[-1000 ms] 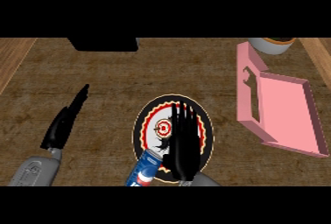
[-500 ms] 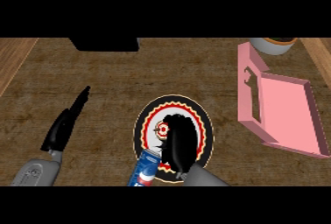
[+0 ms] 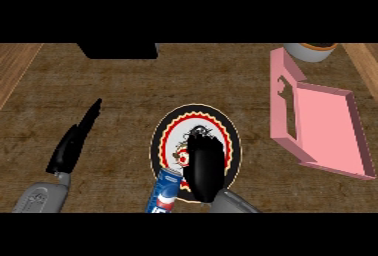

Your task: Pick the cupcake from the plate and place it in the cardboard box

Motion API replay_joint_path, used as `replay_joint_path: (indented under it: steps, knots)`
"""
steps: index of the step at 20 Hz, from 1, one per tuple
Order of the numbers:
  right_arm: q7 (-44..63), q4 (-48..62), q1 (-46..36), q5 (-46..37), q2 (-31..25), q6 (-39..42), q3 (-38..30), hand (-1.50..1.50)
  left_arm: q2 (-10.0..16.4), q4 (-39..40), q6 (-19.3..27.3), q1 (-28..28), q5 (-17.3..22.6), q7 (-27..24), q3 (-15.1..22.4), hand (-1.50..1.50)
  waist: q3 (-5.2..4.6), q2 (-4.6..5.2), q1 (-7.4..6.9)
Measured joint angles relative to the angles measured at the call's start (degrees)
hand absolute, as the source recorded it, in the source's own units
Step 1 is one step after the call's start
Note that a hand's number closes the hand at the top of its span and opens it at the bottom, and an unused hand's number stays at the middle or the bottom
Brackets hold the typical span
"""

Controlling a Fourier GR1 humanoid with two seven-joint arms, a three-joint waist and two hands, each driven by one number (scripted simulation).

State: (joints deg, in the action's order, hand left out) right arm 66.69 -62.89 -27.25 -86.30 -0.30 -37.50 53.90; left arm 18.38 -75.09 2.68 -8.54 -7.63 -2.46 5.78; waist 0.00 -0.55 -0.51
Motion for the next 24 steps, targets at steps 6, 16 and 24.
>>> replay_joint_path:
  steps: [6, 16, 24]
  knots:
    - [-4.32, -2.77, 2.04, 2.42, -1.34, 3.55, -2.52, 1.50, -0.37, 0.31, 0.00, -0.22, -0.23, -0.15, -0.68, 0.00, 0.00, 0.37, 0.10]
    - [-15.75, -20.65, -1.56, 22.67, -11.80, 33.32, -9.33, 1.50, -0.80, 0.20, -0.19, 0.05, -0.67, 0.13, -0.99, 0.00, -0.05, 0.28, 0.92]
    - [-9.63, -40.77, -4.86, 22.20, -18.23, 50.20, -18.93, 1.50, -0.92, -0.68, -0.15, 0.48, -1.32, 0.94, -1.53, 0.00, -0.05, 0.12, 1.39]
